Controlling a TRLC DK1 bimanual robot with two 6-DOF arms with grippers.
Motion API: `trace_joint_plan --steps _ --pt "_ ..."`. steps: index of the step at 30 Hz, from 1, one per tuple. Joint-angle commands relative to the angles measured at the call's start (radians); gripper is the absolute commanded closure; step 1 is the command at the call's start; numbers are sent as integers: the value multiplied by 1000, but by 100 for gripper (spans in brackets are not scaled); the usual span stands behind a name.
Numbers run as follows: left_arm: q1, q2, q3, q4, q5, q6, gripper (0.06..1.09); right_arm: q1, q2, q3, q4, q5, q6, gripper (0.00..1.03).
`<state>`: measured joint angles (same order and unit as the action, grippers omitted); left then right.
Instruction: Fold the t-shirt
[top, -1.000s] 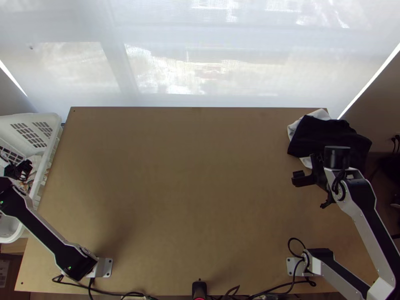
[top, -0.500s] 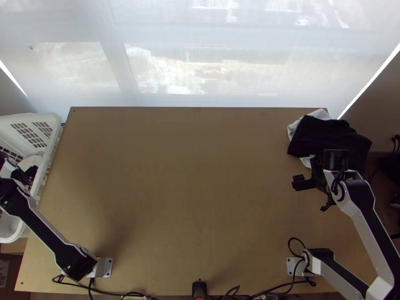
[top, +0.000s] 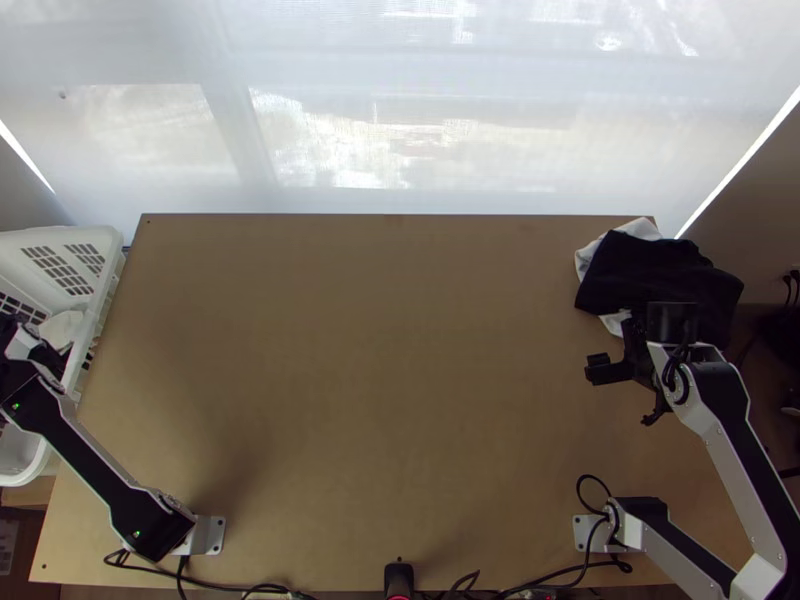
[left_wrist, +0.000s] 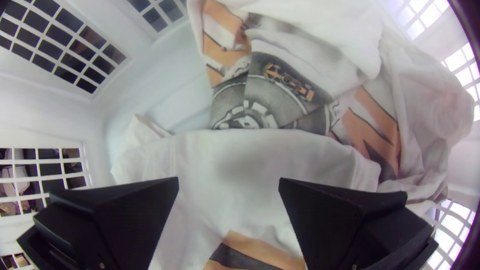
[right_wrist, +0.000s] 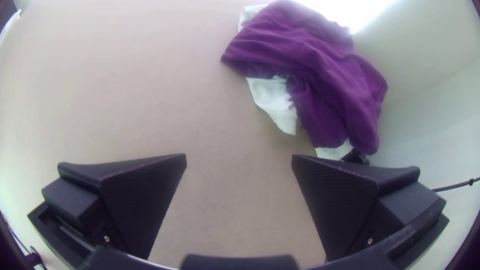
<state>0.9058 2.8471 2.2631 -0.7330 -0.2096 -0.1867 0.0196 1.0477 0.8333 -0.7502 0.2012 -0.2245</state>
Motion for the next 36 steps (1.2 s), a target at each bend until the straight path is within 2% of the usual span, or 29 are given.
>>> trace_joint_plan --steps 1,12,13,14,15,19,20,22,23,27,36 --pt "4 18 0 -11 -13 -14 11 -10 -5 6 -11 -3 2 5" --pt "5 75 4 7 -34 -17 11 -17 -3 21 -23 -8 2 5" --pt "5 78 4 6 -34 -17 13 -18 -3 23 -24 -8 2 5" --pt "5 81 4 3 -33 -17 19 -21 -3 24 -24 -8 2 5" --pt "7 83 4 1 -30 -17 30 -21 -3 27 -24 -8 1 5" --pt "30 78 4 3 87 -40 88 -27 2 30 -24 -8 1 5" --pt "33 75 4 3 93 -40 96 -29 2 30 -24 -8 2 5" --pt "36 70 4 3 101 -37 100 -30 2 30 -24 -8 2 5" --pt "36 66 6 3 105 -33 105 -32 2 30 -24 -8 2 5" --pt "38 38 4 -5 116 -33 105 -38 -2 30 -24 -11 2 5" --pt "30 -147 4 -26 242 -88 105 -41 -20 24 -31 -19 5 5"
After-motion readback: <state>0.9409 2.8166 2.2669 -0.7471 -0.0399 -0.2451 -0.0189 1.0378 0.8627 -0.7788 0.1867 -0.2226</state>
